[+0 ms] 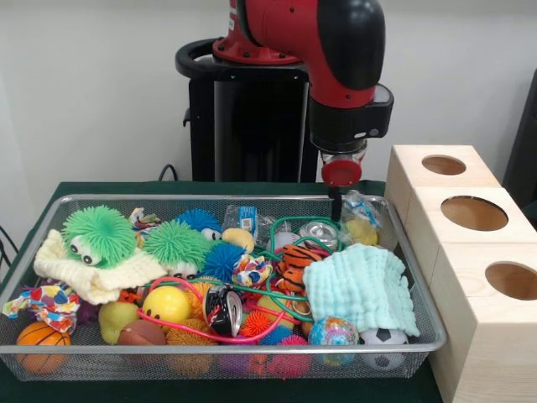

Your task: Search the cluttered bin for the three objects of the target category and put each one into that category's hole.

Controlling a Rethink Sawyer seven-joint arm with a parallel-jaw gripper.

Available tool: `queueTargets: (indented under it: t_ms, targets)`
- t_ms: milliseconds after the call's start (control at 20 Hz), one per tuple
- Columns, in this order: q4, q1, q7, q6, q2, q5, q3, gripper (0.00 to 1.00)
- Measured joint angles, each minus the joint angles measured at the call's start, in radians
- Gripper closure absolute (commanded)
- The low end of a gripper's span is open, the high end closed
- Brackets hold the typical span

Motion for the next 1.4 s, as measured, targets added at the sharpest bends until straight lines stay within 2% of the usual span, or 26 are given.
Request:
queueTargets:
  t_ms: [400,700,1000,1100,1400]
  targets:
    - [0.011,-0.003,0.0,0.002,-0.023,0.0,0.031,0.0]
    - [0.016,-0.049,0.0,-0.007,-0.026,0.0,0.07,0.0]
    - [0.022,-0.131,0.0,-0.086,-0.011,0.0,0.154,0.0]
    - [0.022,-0.156,0.0,-0.14,0.003,0.001,0.187,0.0]
    - [0.033,-0.199,0.0,-0.241,0.031,0.001,0.262,0.0]
